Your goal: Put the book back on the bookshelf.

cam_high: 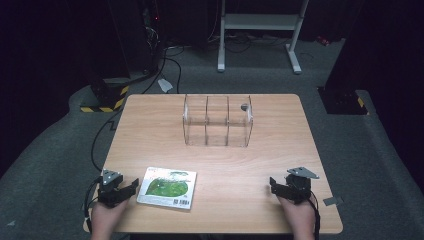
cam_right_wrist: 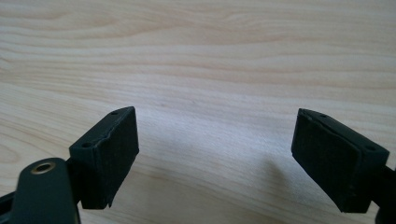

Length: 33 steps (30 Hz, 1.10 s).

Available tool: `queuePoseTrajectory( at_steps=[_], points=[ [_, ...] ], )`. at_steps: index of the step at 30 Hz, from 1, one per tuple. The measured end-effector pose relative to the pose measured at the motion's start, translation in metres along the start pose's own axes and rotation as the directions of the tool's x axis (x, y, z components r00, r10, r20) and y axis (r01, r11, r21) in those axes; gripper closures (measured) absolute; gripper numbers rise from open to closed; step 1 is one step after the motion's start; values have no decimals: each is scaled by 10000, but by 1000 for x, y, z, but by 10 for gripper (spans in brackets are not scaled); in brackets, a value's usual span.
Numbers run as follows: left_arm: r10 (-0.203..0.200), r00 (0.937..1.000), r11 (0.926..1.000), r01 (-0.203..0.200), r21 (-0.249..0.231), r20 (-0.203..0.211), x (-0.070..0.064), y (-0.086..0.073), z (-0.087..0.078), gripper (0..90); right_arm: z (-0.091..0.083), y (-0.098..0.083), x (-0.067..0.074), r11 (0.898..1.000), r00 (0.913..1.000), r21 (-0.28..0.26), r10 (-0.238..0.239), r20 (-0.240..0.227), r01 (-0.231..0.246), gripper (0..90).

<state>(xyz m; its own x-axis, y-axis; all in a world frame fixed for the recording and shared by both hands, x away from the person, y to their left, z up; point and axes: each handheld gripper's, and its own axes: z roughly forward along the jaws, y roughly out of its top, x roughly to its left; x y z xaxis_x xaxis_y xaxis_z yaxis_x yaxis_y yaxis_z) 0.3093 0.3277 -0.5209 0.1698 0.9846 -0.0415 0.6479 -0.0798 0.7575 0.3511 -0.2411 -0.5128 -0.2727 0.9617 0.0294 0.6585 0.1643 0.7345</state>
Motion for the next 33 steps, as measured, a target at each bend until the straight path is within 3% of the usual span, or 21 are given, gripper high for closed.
queuePoseTrajectory(
  at_steps=[7,12,15,21,23,33],
  points=[
    [-86,9993,9989,102,-458,354,-2,4,-8,348,-9,5,15,9986,9986,-498,166,-507,-191,195],
    [-532,9930,9973,582,-446,1059,-3,3,-8,347,-10,6,26,9985,9978,-528,116,-657,-151,199],
    [-523,9910,9974,579,-426,1232,-5,3,-8,347,-7,6,38,9987,9976,-454,-256,-637,227,198],
    [-331,9874,9989,378,-272,1547,-16,3,-2,345,-4,4,48,9987,9954,-381,-380,-881,347,182],
    [-395,9832,9989,432,-171,1784,-20,3,1,345,-3,3,54,9985,9940,-403,-419,-1015,380,177],
    [-345,9850,9993,362,-69,1692,-27,-3,3,337,-2,1,66,9979,9906,-469,-504,-1272,447,198]
  ],
)
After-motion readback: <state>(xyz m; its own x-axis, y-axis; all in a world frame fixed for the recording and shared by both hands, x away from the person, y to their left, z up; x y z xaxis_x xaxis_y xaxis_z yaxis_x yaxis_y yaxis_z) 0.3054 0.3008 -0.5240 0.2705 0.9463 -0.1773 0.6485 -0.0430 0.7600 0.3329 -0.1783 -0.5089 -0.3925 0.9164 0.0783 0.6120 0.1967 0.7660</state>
